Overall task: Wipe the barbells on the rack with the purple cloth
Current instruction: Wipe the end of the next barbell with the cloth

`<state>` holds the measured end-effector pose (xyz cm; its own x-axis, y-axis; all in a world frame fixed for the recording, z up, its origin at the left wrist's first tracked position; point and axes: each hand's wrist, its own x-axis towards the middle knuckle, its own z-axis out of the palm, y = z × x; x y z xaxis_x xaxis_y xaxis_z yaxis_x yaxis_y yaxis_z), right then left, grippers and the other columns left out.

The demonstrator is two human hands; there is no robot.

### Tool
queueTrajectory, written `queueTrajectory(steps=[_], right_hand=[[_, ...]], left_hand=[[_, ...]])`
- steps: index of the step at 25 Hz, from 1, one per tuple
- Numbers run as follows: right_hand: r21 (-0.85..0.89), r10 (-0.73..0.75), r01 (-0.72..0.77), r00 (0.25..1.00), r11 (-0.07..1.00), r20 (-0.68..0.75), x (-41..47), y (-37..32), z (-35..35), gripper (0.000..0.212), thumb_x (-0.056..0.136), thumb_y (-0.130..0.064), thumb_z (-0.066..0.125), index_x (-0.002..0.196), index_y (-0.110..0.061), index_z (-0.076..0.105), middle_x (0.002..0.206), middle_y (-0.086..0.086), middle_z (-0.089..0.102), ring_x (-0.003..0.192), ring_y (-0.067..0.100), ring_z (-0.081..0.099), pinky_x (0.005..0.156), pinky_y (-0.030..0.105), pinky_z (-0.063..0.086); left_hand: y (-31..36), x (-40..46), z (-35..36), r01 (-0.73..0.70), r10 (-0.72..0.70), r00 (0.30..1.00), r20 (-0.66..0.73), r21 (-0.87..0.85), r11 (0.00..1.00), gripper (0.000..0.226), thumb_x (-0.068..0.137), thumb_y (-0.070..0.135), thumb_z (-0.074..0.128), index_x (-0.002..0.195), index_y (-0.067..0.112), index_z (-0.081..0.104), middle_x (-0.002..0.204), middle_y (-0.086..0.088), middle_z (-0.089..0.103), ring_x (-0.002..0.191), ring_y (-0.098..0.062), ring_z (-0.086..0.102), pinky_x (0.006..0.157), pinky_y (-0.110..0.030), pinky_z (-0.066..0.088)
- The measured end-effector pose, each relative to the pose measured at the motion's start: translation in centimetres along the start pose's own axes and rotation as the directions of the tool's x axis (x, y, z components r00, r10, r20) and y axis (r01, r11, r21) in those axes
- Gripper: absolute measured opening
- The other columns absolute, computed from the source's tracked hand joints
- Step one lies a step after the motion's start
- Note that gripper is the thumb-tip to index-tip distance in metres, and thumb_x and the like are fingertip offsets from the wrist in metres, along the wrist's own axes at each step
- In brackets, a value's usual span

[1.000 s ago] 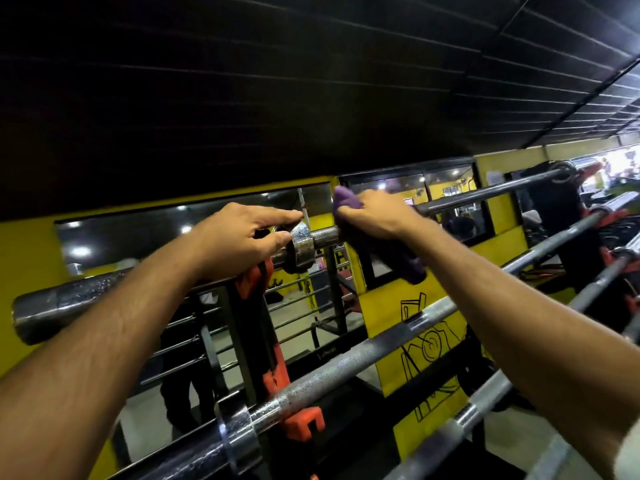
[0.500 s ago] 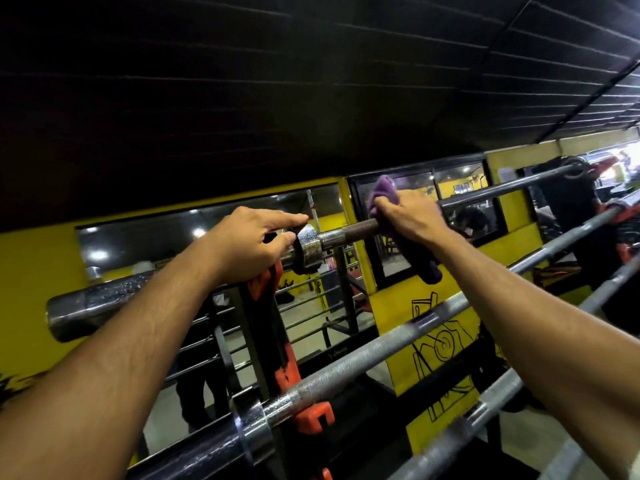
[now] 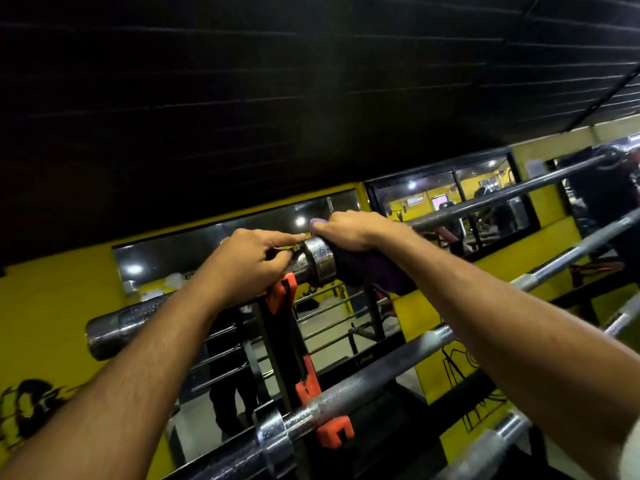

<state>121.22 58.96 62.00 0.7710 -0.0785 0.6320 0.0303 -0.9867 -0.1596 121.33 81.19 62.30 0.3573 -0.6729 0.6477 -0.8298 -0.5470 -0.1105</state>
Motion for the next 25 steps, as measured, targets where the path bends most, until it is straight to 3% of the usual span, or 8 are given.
queueTrajectory(steps=[2, 4, 9, 11, 13, 16, 22, 25], right_hand=[[-0.039, -0.103, 0.095, 0.886, 0.995, -0.452, -3.2, 0.5, 3.5, 0.051, 0.098, -0.054, 0.017, 0.078, -0.025, 0.054, 0.082, 0.006, 0.060, 0.083, 0.030, 0.062, 0.078, 0.041, 0.039], [-0.049, -0.100, 0.089, 0.797, 0.995, -0.595, -5.0, 0.6, 4.7, 0.052, 0.097, -0.052, 0.016, 0.073, -0.023, 0.052, 0.075, 0.008, 0.062, 0.078, 0.030, 0.061, 0.082, 0.042, 0.041], [0.016, 0.106, -0.107, 0.993, 0.994, 0.060, -0.8, -0.9, -0.9, 0.061, 0.104, -0.052, 0.027, 0.130, -0.008, 0.061, 0.139, 0.020, 0.057, 0.127, 0.035, 0.054, 0.100, 0.041, 0.039], [0.044, 0.053, -0.045, 0.975, 0.998, -0.217, -1.8, 0.4, 1.2, 0.060, 0.100, -0.056, 0.025, 0.102, -0.013, 0.067, 0.110, 0.015, 0.069, 0.104, 0.032, 0.063, 0.094, 0.040, 0.044], [0.210, 0.010, 0.149, 0.791, 0.966, -0.612, -5.1, 0.7, 5.5, 0.058, 0.098, -0.055, 0.023, 0.082, -0.016, 0.062, 0.085, 0.003, 0.064, 0.086, 0.023, 0.059, 0.088, 0.039, 0.044], [0.359, 0.069, 0.363, 0.615, 0.860, -0.786, -7.8, 0.9, 9.1, 0.047, 0.102, -0.043, 0.034, 0.089, -0.011, 0.066, 0.090, -0.006, 0.057, 0.091, 0.008, 0.050, 0.082, 0.032, 0.040], [0.531, 0.219, 0.232, 0.725, 0.815, -0.653, -12.1, 1.2, 9.4, 0.052, 0.098, -0.054, 0.037, 0.076, -0.014, 0.061, 0.071, 0.000, 0.057, 0.068, 0.010, 0.051, 0.057, 0.018, 0.039], [0.954, 0.716, 0.040, 0.652, 0.296, -0.250, -13.4, 2.3, 7.7, 0.045, 0.104, -0.046, 0.041, 0.086, -0.009, 0.061, 0.076, 0.003, 0.059, 0.068, 0.019, 0.056, 0.054, 0.029, 0.046]], left_hand=[[-0.1, 0.1, 0.1, 0.006, -0.006, 1.000, 0.010, 0.018, 1.000, 0.037, 0.097, 0.031, 0.053, 0.130, 0.046, 0.061, 0.106, 0.010, 0.073, 0.075, -0.003, 0.065, 0.063, -0.028, 0.053], [-0.3, 0.1, 0.2, 0.011, -0.011, 1.000, 0.005, 0.013, 1.000, 0.036, 0.096, 0.035, 0.052, 0.129, 0.046, 0.062, 0.105, 0.011, 0.073, 0.076, -0.003, 0.065, 0.064, -0.028, 0.054], [-0.3, 0.2, 0.4, 0.000, 0.001, 1.000, -0.004, 0.030, 1.000, 0.037, 0.096, 0.040, 0.049, 0.131, 0.044, 0.061, 0.120, 0.013, 0.069, 0.086, 0.000, 0.062, 0.070, -0.024, 0.048], [-0.4, 0.3, 0.5, -0.001, 0.001, 1.000, -0.004, 0.027, 1.000, 0.036, 0.098, 0.036, 0.051, 0.132, 0.043, 0.060, 0.117, 0.011, 0.069, 0.084, 0.001, 0.061, 0.067, -0.022, 0.047], [-0.7, 0.3, 0.4, -0.004, 0.005, 1.000, -0.006, 0.021, 1.000, 0.036, 0.098, 0.036, 0.052, 0.132, 0.044, 0.060, 0.117, 0.009, 0.070, 0.087, -0.003, 0.063, 0.071, -0.027, 0.054], [-0.4, 0.3, 0.3, -0.017, 0.017, 1.000, 0.003, 0.022, 1.000, 0.035, 0.099, 0.035, 0.051, 0.133, 0.041, 0.060, 0.123, 0.008, 0.068, 0.097, -0.006, 0.063, 0.083, -0.033, 0.056], [-0.5, 0.1, 0.4, -0.022, 0.022, 1.000, -0.012, 0.036, 0.999, 0.036, 0.099, 0.039, 0.050, 0.133, 0.043, 0.060, 0.130, 0.009, 0.066, 0.104, -0.007, 0.062, 0.080, -0.028, 0.052], [-0.7, 0.2, 0.6, -0.012, 0.012, 1.000, -0.022, 0.018, 1.000, 0.036, 0.098, 0.042, 0.051, 0.132, 0.045, 0.060, 0.130, 0.009, 0.066, 0.109, -0.011, 0.062, 0.078, -0.028, 0.048]])
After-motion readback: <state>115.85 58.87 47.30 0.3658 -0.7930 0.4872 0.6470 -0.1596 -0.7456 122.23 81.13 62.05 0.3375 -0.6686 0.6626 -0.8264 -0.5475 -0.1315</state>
